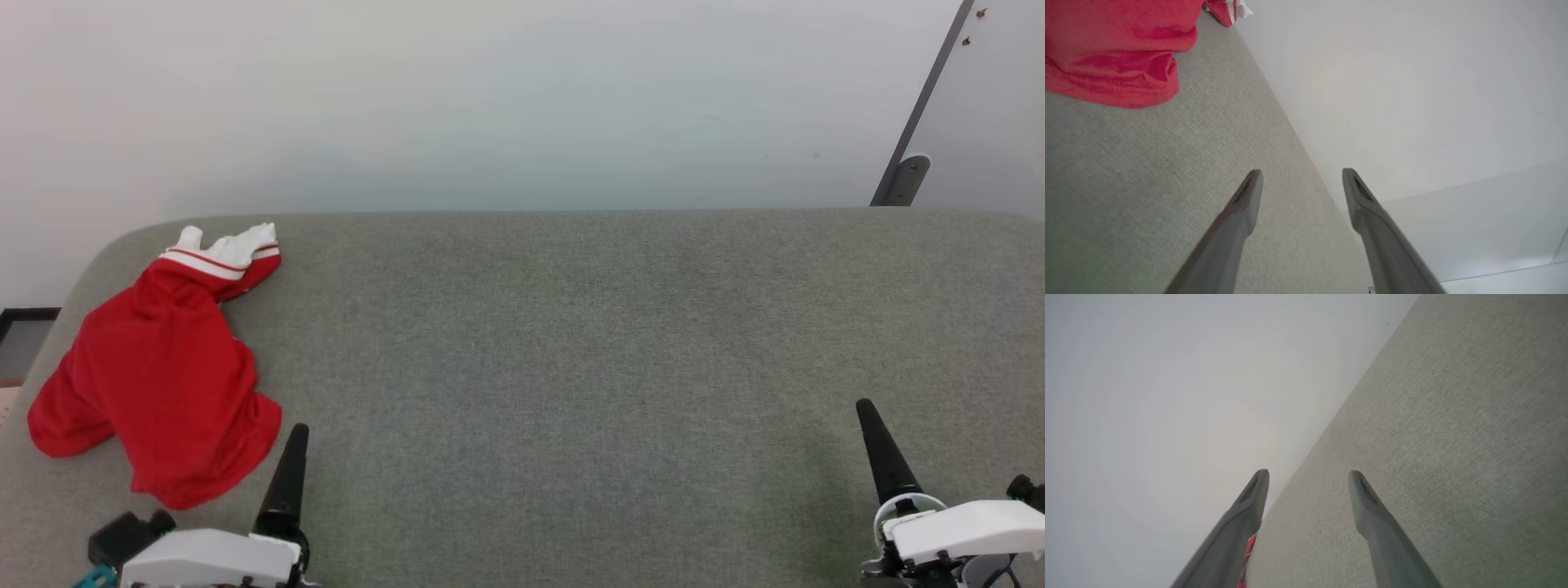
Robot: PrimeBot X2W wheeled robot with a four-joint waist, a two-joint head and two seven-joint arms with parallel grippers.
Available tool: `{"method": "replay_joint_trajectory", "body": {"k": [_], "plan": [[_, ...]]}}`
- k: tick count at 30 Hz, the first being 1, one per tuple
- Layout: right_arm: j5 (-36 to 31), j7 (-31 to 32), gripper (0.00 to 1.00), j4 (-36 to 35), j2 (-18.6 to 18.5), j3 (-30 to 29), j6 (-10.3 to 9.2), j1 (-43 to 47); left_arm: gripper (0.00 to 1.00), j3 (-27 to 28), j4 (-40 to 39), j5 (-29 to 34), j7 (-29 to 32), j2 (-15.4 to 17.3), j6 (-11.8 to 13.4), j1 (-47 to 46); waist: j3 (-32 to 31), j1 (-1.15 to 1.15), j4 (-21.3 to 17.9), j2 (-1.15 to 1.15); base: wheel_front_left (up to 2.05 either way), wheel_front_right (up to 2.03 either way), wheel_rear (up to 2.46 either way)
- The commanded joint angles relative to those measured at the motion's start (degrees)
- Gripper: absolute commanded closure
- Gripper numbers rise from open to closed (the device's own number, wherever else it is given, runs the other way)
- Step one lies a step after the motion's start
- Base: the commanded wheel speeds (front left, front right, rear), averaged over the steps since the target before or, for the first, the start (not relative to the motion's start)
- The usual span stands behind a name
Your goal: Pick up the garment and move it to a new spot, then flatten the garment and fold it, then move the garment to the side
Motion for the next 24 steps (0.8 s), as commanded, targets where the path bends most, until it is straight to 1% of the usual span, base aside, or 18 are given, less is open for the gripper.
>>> {"method": "replay_joint_trajectory", "body": {"k": [1, 2, 12, 24], "plan": [[-4.05, -0.37, 0.0, -0.19, -0.53, -0.01, -0.02, -1.79, 0.0, -0.86, -0.53, 3.35, -1.21, 1.46, 0.7, -1.54, -0.09, 0.0, -0.01, 0.0, 0.0, 0.0, 0.0], [-4.05, -0.37, 0.0, -0.19, -0.53, -0.01, -0.02, -1.79, 0.0, -0.86, -0.53, 3.35, -1.21, 1.46, 0.7, -1.54, -0.09, 0.0, -0.01, 0.0, 0.0, 0.0, 0.0], [-16.54, 0.1, 0.0, -0.15, -0.76, 0.23, -0.02, -2.82, 0.0, -3.59, -0.13, 12.7, -4.22, 4.34, 2.08, -2.33, -0.49, 0.0, 0.02, 0.0, 0.0, 0.0, 0.0], [-26.59, 0.05, 0.0, -1.58, -1.08, -1.19, -0.03, -2.81, 0.0, -4.42, -0.31, 19.79, -6.67, 6.26, 2.66, -2.39, -0.76, 0.0, -0.09, 0.0, 0.0, 0.0, 0.0]]}}
